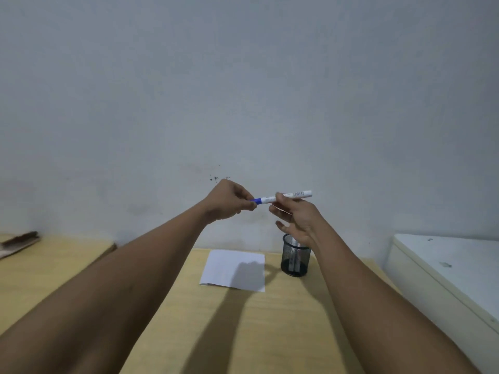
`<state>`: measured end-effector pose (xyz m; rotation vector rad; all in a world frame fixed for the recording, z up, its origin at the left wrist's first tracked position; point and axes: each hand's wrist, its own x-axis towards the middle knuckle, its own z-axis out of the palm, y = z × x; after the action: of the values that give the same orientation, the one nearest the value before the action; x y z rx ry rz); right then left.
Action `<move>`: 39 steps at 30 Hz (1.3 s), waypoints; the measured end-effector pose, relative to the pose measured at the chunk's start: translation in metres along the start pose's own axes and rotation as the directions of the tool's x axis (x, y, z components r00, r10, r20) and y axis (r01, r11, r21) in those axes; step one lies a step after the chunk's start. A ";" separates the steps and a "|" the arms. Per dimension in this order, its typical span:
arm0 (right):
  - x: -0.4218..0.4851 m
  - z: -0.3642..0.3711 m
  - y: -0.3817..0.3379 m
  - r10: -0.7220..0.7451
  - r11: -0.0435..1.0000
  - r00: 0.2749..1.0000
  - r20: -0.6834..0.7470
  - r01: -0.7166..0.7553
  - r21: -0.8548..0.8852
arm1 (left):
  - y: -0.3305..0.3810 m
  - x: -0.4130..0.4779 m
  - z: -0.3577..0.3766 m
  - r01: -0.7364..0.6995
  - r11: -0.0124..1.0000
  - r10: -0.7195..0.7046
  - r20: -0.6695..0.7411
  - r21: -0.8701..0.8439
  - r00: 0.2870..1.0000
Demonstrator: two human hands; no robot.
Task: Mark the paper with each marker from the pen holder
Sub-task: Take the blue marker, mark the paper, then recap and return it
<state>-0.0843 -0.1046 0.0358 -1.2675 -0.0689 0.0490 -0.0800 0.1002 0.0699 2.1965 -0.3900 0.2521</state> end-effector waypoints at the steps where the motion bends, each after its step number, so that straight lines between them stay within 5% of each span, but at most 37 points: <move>1: 0.002 0.007 0.006 0.010 1.000 1.000 0.018 -0.009 -0.027 | -0.005 -0.001 0.001 -0.008 1.000 0.008 -0.003 0.016 1.000; 12: 0.054 0.047 0.074 0.120 0.978 0.988 0.098 -0.101 -0.185 | -0.095 0.004 -0.008 0.029 0.986 -0.051 0.133 0.163 0.990; 21: 0.105 0.054 0.133 0.203 0.963 0.962 0.182 -0.163 -0.215 | -0.174 0.003 -0.023 0.285 0.957 -0.286 0.361 0.057 0.887; 24: 0.117 0.047 0.142 0.116 0.953 0.990 0.078 -0.089 -0.288 | -0.203 -0.001 -0.009 0.177 0.940 -0.259 0.270 0.293 0.927; 27: 0.122 0.056 0.153 -0.010 0.921 1.000 -0.029 -0.002 -0.390 | -0.221 -0.011 0.018 -0.041 0.813 -0.068 0.164 0.581 0.984; 31: 0.119 0.074 0.160 -0.082 0.926 0.997 0.006 0.078 -0.369 | -0.217 -0.027 0.036 -0.152 0.765 0.104 0.113 0.626 0.988; 34: 0.140 0.073 0.224 0.053 0.890 0.999 0.001 -0.047 -0.453 | -0.270 -0.030 0.067 -0.115 0.799 -0.040 0.242 0.591 0.969; 39: 0.147 0.071 0.210 -0.008 0.848 0.999 0.034 0.025 -0.530 | -0.260 -0.028 0.063 -0.108 0.818 0.009 0.175 0.565 0.984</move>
<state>0.0574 0.0360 -0.1397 -1.8249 -0.1263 0.0348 -0.0090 0.2055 -0.1675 2.8194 -0.5268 0.2435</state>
